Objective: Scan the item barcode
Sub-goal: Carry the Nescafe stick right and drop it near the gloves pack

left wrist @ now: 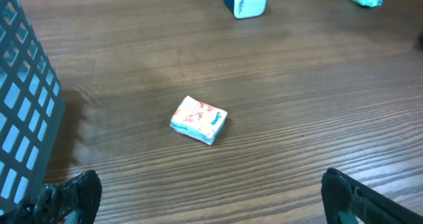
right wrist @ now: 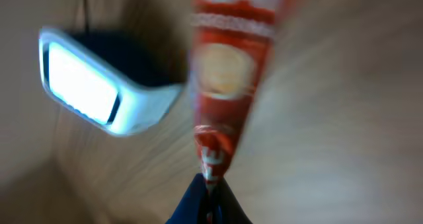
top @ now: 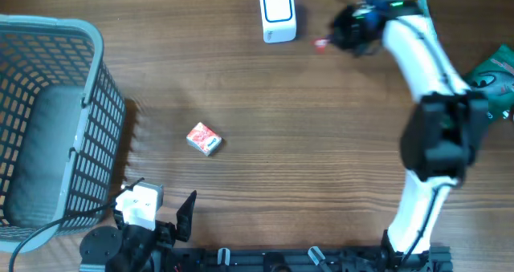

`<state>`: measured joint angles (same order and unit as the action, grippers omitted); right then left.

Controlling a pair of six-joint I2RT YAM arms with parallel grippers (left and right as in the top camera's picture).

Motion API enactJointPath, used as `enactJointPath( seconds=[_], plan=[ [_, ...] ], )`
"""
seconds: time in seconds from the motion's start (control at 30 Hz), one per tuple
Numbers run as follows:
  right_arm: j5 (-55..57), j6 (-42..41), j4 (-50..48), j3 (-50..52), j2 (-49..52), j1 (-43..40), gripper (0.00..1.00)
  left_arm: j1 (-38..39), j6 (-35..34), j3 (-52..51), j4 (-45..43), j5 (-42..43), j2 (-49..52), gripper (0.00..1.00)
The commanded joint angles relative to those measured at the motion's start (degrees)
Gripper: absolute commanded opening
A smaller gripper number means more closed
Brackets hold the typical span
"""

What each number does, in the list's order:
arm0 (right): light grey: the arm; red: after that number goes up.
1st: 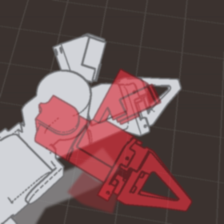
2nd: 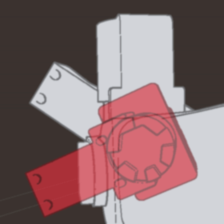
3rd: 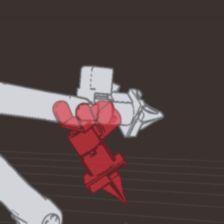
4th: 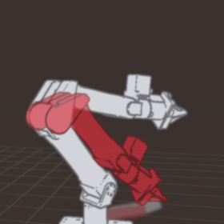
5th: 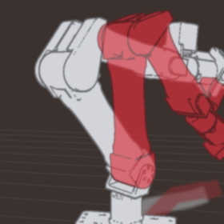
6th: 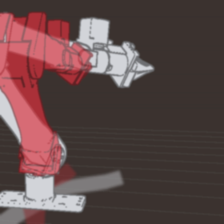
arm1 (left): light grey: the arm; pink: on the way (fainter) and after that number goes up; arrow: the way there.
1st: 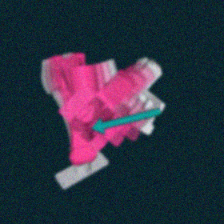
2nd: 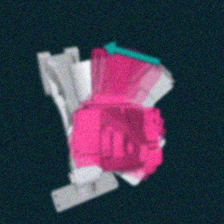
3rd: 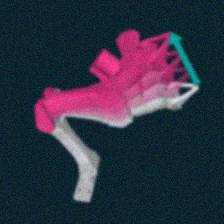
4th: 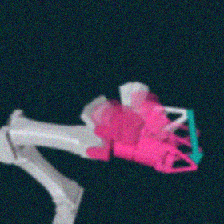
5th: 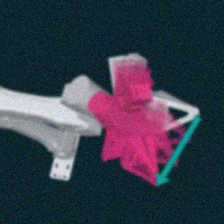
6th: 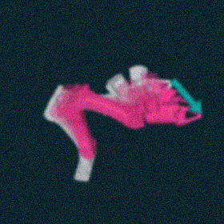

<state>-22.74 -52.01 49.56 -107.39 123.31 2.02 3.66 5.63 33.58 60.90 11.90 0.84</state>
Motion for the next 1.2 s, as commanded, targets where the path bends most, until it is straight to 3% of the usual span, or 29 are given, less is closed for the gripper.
enactJointPath(
  seconds=[0.0,0.3,0.5,0.57,0.63,0.67,0.7,0.77,0.97,1.03,1.17],
  plan=[
    [13.6,5.7,6.6,-0.5,-2.3,-6.9,0.04,0.0,-0.5,0.0,-0.1,0.7,-0.3,1.00],
    [23.2,24.4,-0.4,6.5,-1.7,-22.9,0.05,0.0,-0.5,0.0,-0.1,0.7,-0.3,1.00],
    [20.2,25.7,-7.7,16.7,-1.5,-24.4,0.08,0.0,-0.5,0.0,-0.1,0.7,-0.3,1.00],
    [18.2,25.7,-8.7,17.7,-1.5,-24.4,0.25,0.0,-0.5,0.0,-0.1,0.7,-0.3,1.00],
    [18.2,25.7,-8.6,16.7,-1.7,-24.6,0.61,0.0,-0.5,0.0,-0.1,0.7,-0.3,1.00],
    [18.2,26.5,-7.4,15.4,-1.9,-24.6,0.87,0.0,-0.5,0.0,-0.1,0.7,-0.3,1.00],
    [18.2,26.5,-5.4,13.6,-2.1,-24.6,1.00,0.0,-0.5,0.0,-0.1,0.7,-0.3,1.00],
    [15.8,26.6,-1.2,10.4,-3.1,-24.5,1.00,0.0,-0.5,0.0,-0.1,0.7,-0.3,1.00],
    [-8.2,27.9,14.4,8.5,-6.3,-18.8,1.00,0.0,-0.5,0.0,-0.1,0.7,-0.3,1.00],
    [-14.5,34.1,18.5,11.0,-6.3,-9.6,1.00,0.0,-0.5,0.0,-0.1,0.7,-0.3,1.00],
    [-14.8,36.2,18.1,13.2,-6.3,4.3,1.00,0.0,-0.5,0.0,-0.1,0.7,-0.3,1.00]
  ],
)
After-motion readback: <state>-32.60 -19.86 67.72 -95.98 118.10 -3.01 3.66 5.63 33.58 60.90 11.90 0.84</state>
